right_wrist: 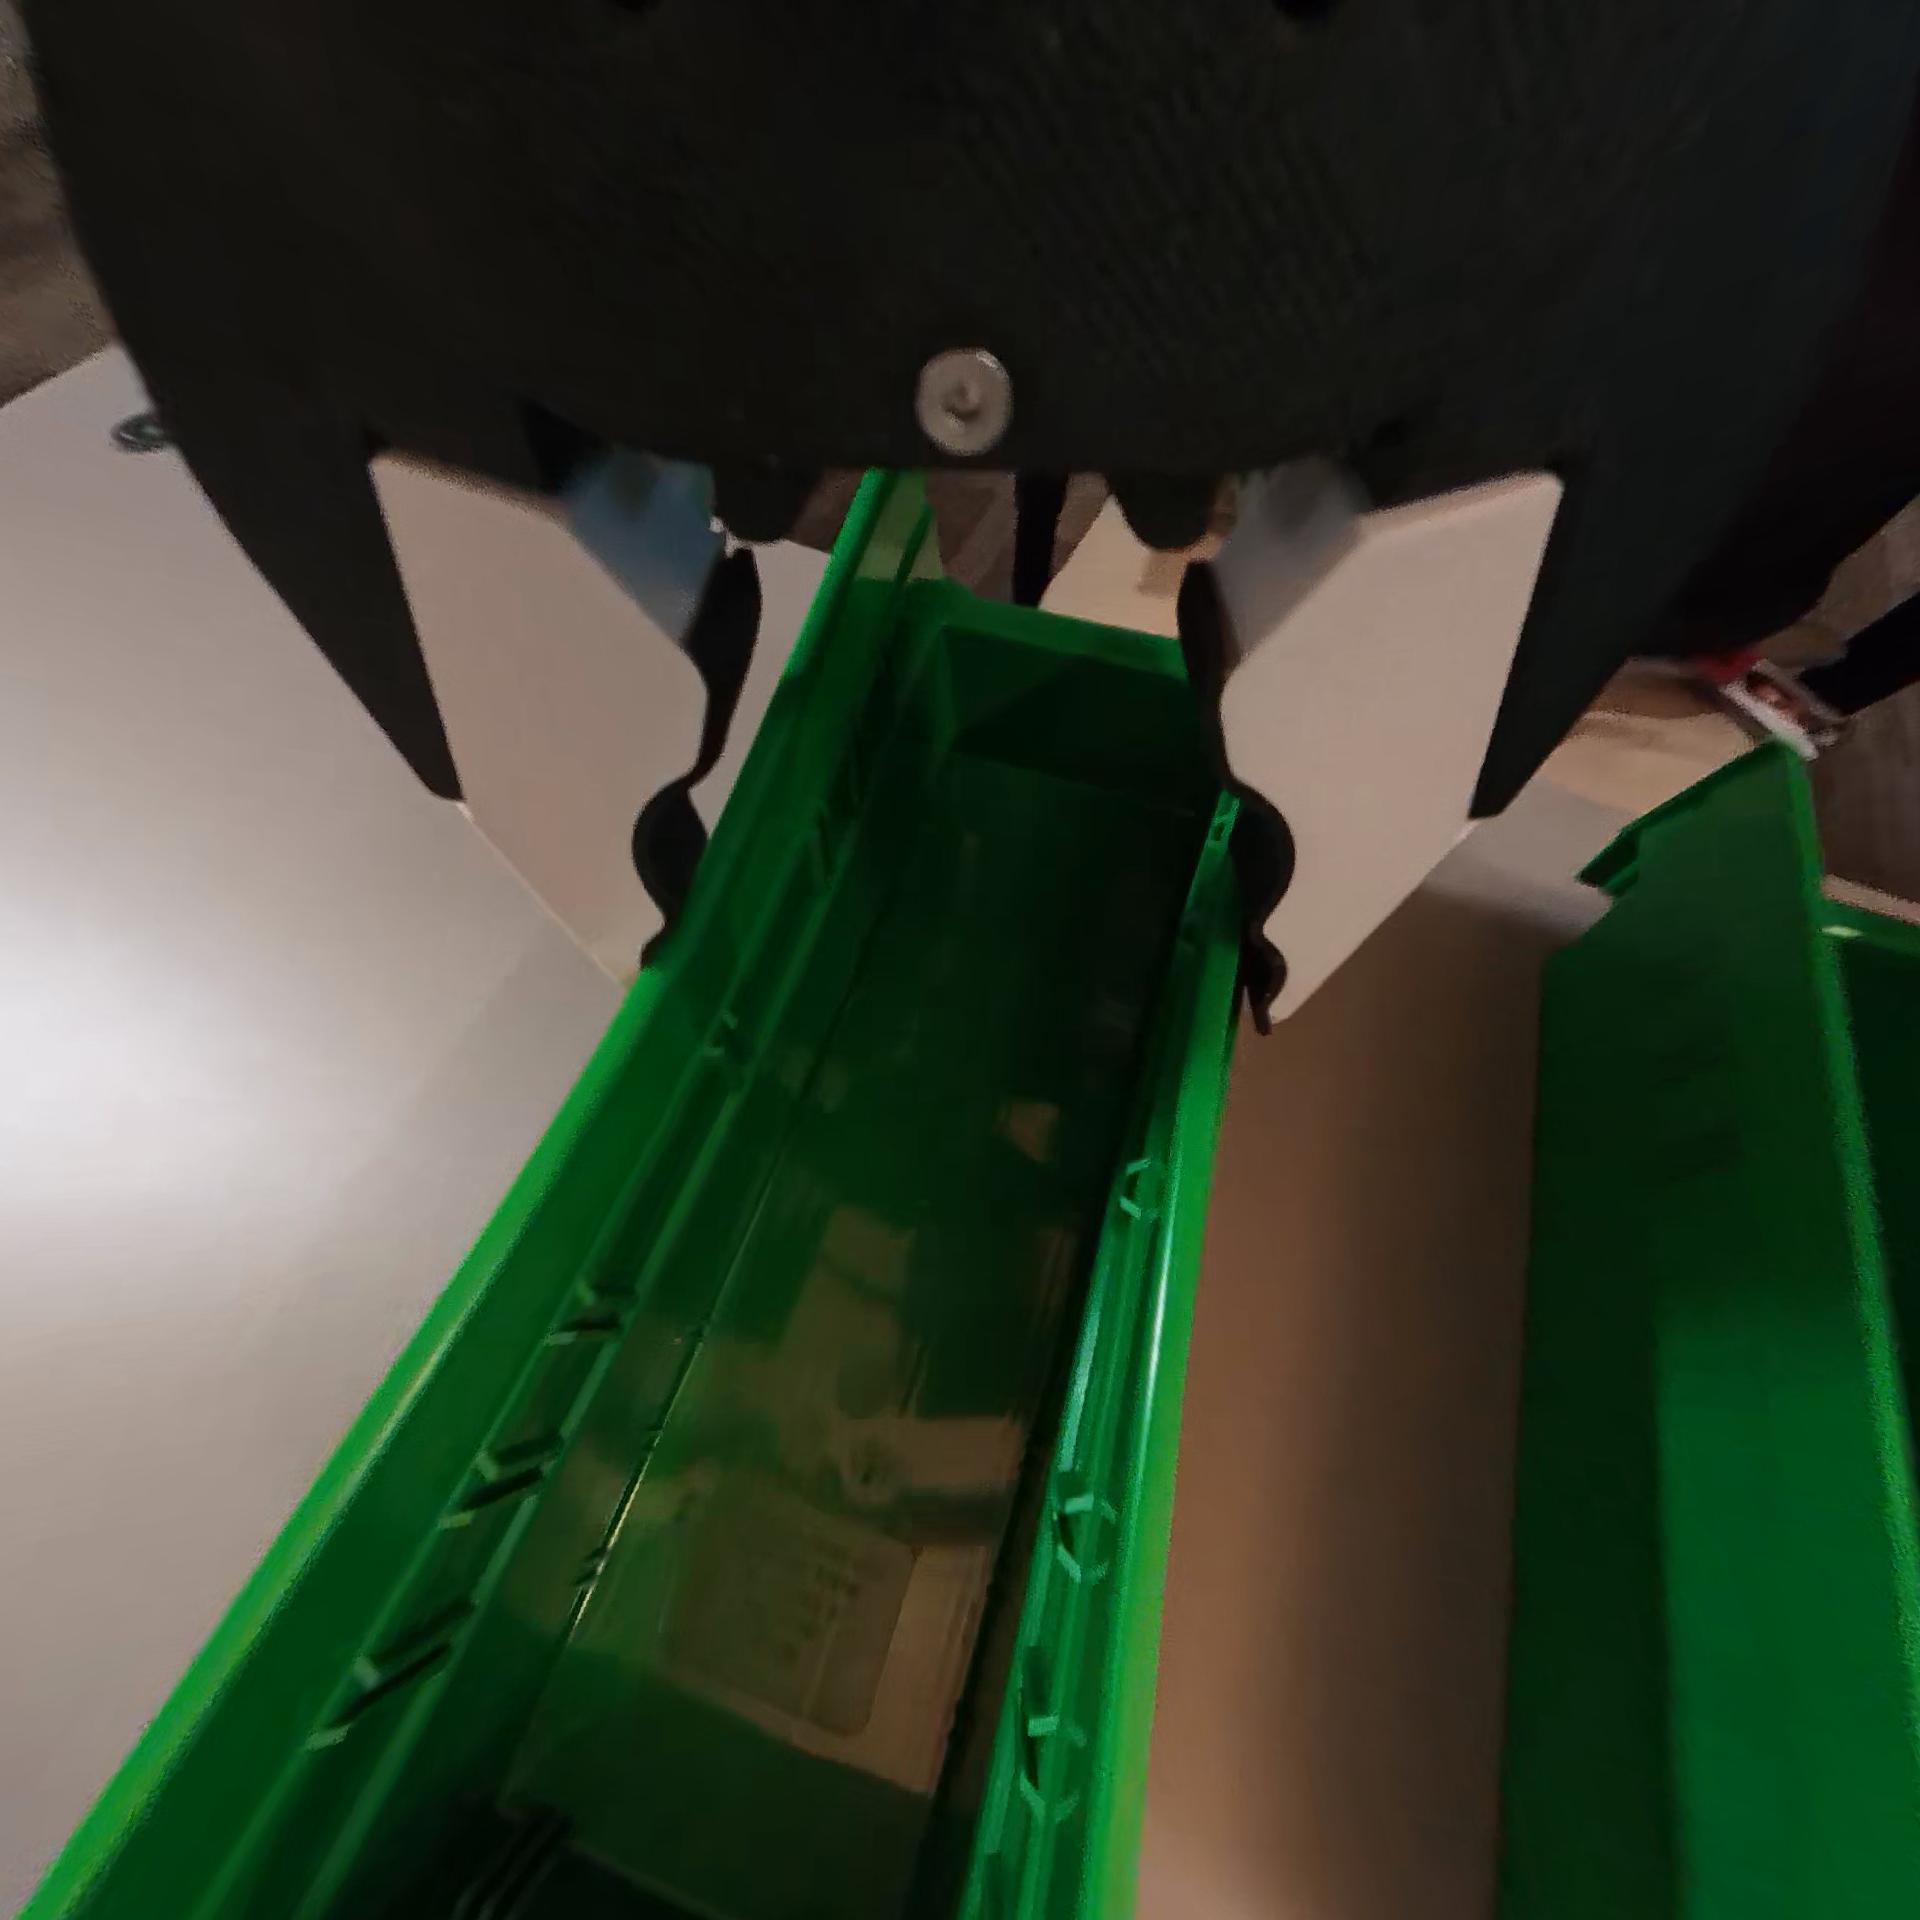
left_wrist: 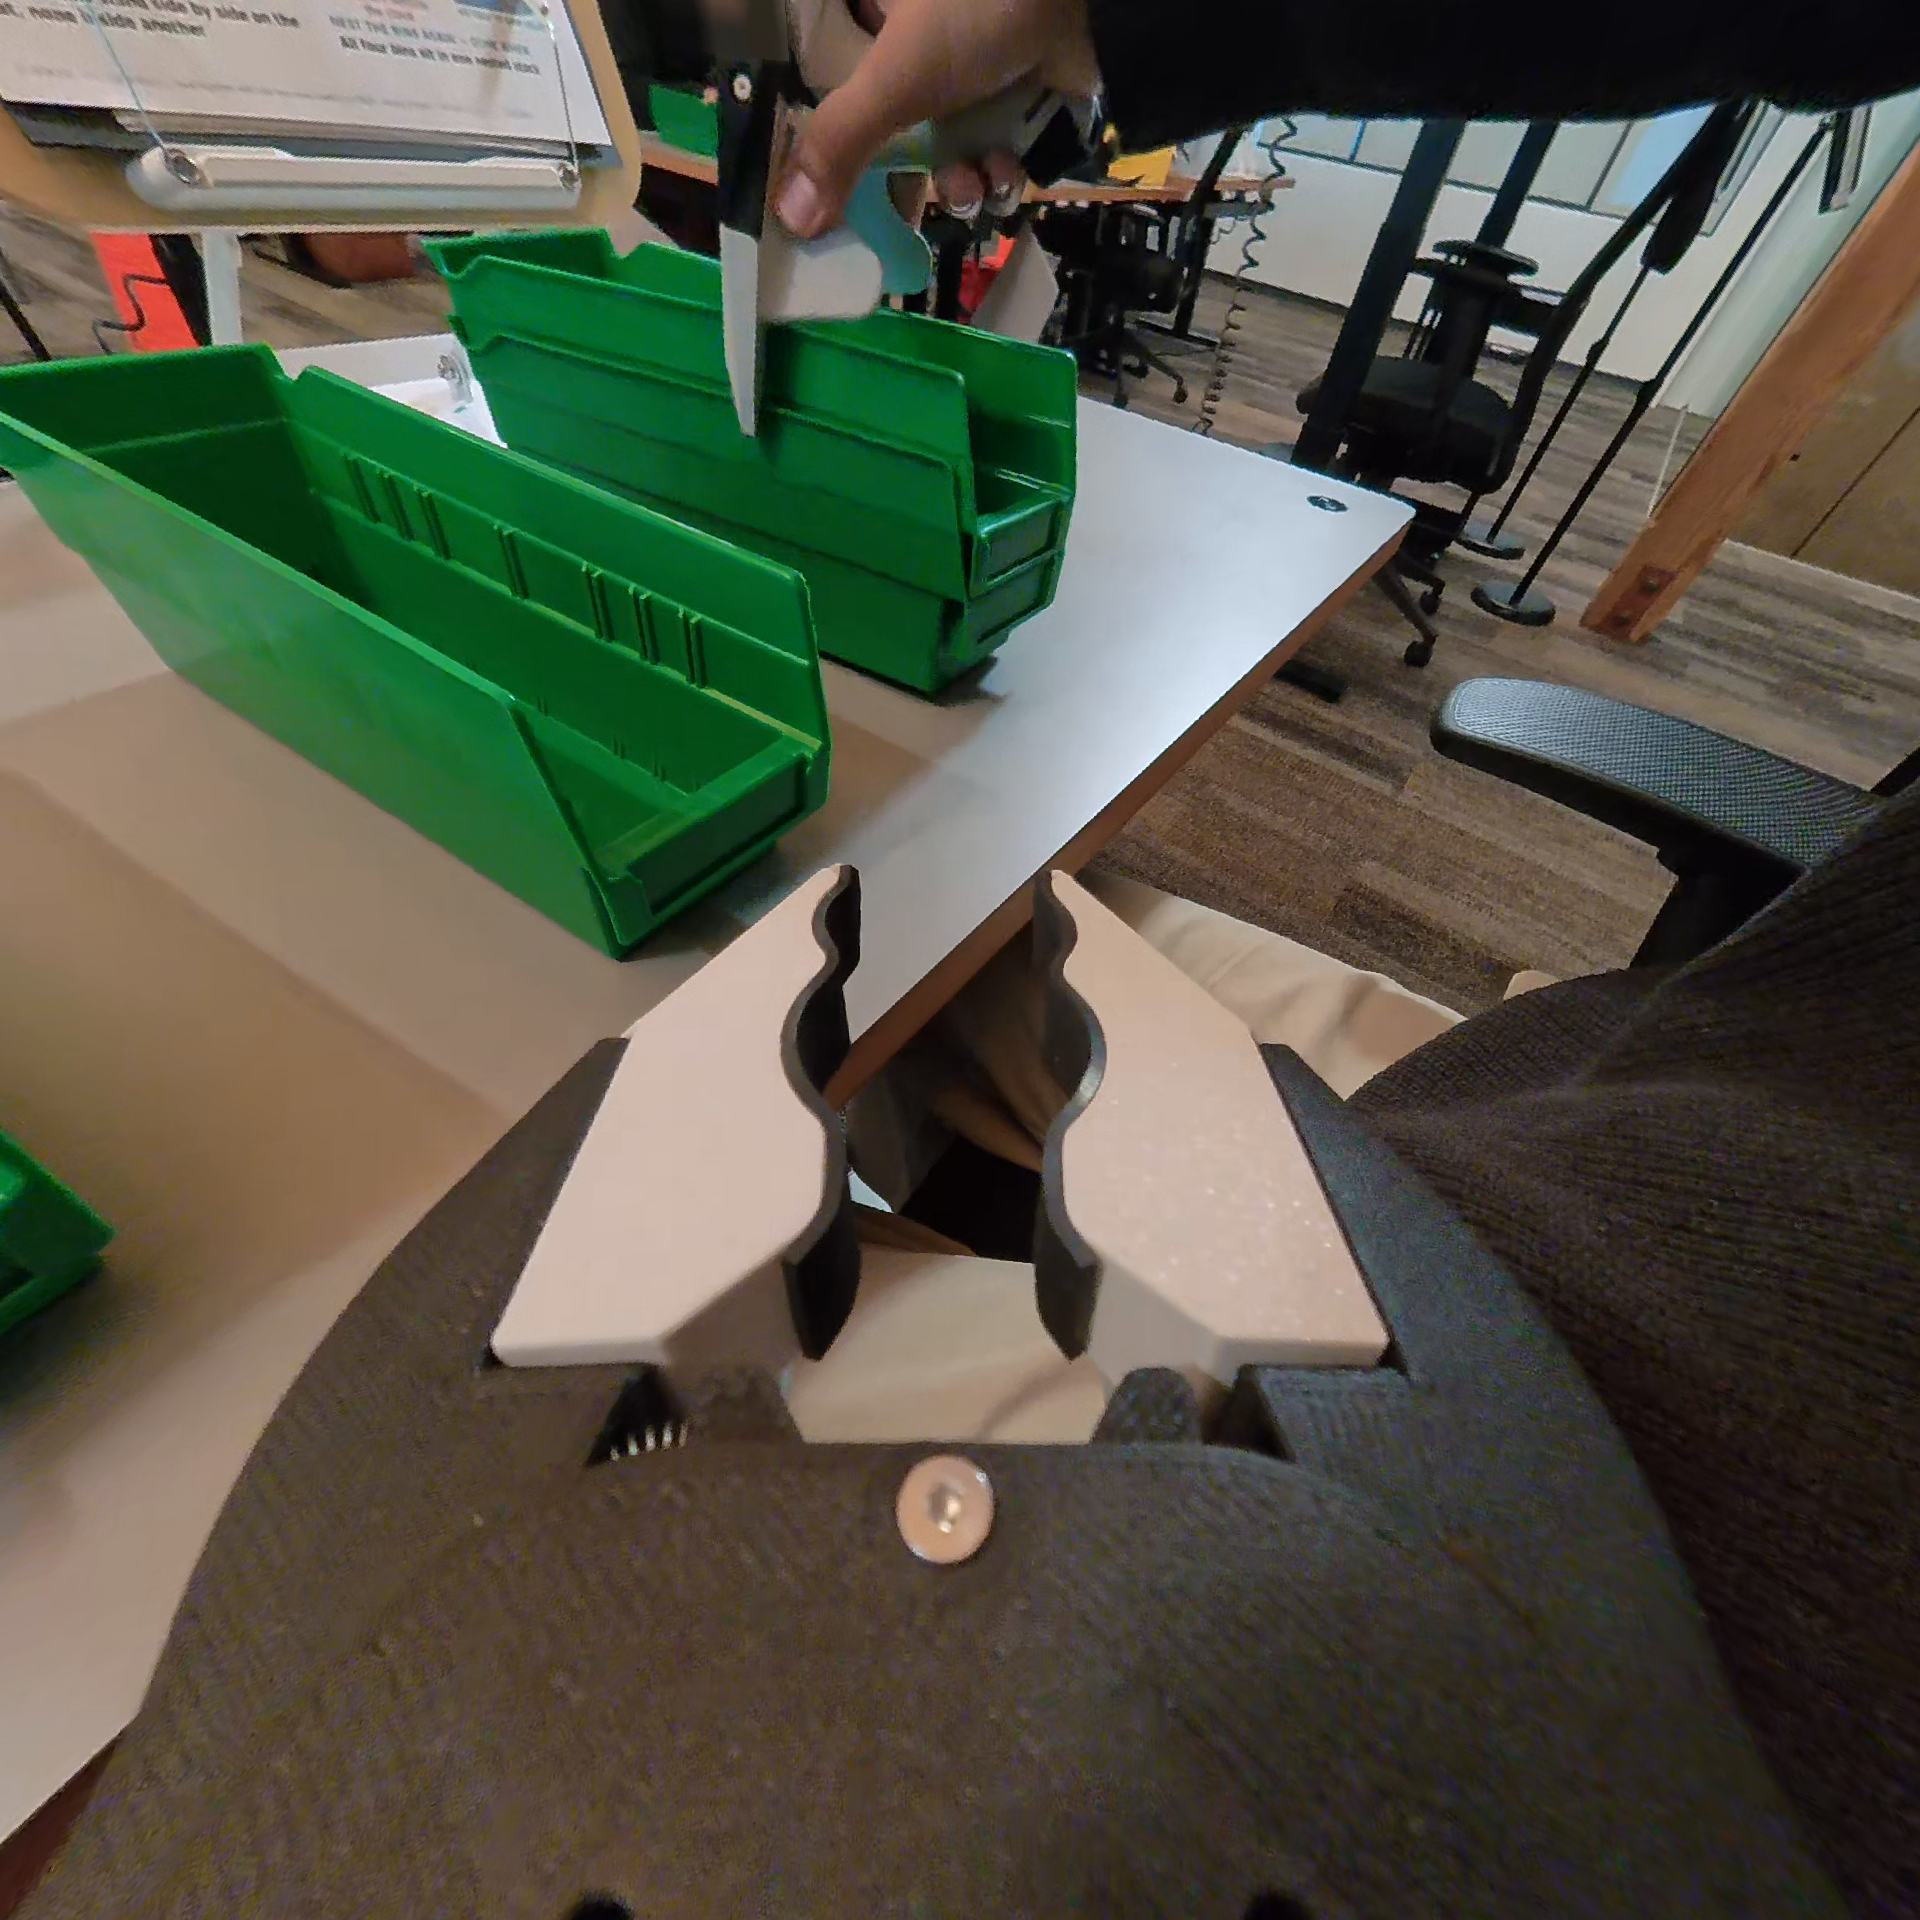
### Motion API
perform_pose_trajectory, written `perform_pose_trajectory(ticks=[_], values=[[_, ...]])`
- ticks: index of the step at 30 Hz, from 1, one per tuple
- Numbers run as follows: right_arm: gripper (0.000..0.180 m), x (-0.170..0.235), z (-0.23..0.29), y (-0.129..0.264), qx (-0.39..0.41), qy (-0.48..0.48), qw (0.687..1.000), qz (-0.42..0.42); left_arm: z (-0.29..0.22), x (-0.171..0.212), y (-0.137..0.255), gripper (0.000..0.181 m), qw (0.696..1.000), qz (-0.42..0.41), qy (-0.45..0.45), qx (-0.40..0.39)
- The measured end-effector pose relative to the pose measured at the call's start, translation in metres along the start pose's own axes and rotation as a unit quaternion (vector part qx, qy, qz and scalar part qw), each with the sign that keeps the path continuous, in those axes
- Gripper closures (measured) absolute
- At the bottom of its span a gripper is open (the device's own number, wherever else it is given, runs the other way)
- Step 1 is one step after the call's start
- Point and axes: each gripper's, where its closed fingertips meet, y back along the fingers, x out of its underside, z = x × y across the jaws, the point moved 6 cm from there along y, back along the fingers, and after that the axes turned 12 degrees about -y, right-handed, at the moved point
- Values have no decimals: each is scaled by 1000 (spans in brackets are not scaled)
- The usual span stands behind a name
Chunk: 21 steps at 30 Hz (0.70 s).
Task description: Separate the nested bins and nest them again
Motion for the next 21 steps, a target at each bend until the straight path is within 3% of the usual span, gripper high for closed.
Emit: perform_pose_trajectory(ticks=[7, 13, 21], values=[[75, -5, 21, 58, -33, 20, 998, -43, 0, 0, 0, 148, 1000, 0, 4, 4], [74, -17, 77, 116, -78, 28, 994, -77, -6, -1, -3, 146, 1000, 5, -2, 17], [73, -20, 149, 104, -87, 0, 996, -36, -22, -10, 4, 146, 999, 3, -28, 22]])
